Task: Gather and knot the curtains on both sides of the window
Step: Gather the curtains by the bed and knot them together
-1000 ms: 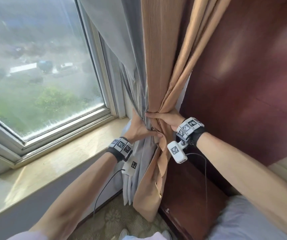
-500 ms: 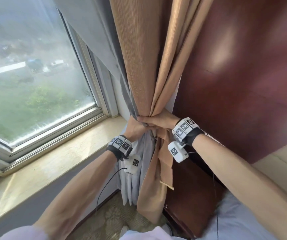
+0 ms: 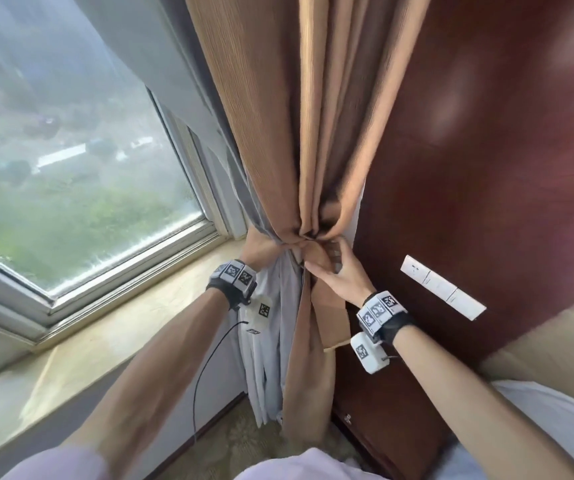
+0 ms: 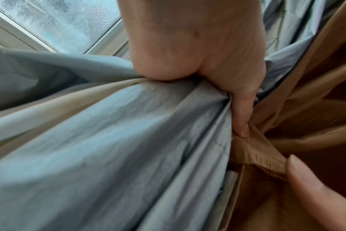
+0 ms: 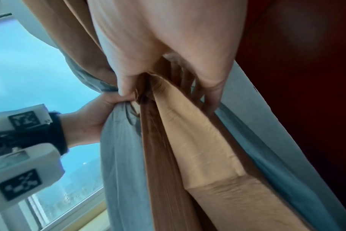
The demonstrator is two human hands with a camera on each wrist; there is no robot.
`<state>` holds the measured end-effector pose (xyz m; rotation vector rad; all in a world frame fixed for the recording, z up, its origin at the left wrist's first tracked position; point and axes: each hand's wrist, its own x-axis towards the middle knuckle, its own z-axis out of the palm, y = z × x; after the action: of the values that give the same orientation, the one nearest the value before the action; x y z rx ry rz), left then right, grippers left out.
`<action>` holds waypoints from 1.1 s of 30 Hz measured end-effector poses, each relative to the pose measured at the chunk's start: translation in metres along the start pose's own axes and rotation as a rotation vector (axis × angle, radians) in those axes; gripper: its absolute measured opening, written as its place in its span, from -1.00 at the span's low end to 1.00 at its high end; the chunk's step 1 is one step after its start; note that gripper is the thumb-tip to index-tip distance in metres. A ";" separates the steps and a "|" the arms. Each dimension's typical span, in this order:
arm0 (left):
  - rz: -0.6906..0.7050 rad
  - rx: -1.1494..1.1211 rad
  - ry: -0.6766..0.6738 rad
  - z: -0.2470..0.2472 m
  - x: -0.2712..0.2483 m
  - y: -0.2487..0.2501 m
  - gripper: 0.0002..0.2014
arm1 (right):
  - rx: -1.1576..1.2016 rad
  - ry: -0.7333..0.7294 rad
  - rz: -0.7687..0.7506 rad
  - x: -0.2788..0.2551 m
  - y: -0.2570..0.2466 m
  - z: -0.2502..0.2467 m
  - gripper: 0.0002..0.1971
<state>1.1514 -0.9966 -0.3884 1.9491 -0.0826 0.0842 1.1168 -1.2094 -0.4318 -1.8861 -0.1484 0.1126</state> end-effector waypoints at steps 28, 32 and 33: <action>-0.060 0.422 -0.282 -0.008 -0.016 0.011 -0.71 | -0.114 -0.465 0.113 0.047 -0.032 0.025 -0.23; -0.174 0.314 -0.217 -0.008 -0.016 0.018 -0.60 | -0.081 -0.350 0.182 0.052 -0.028 0.033 0.04; -0.184 0.259 -0.199 -0.009 -0.015 0.023 -0.59 | -0.045 -0.264 0.174 0.052 -0.022 0.036 0.02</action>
<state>1.1337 -0.9969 -0.3653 2.2097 -0.0240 -0.2314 1.1617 -1.1603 -0.4224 -1.9209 -0.1668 0.4816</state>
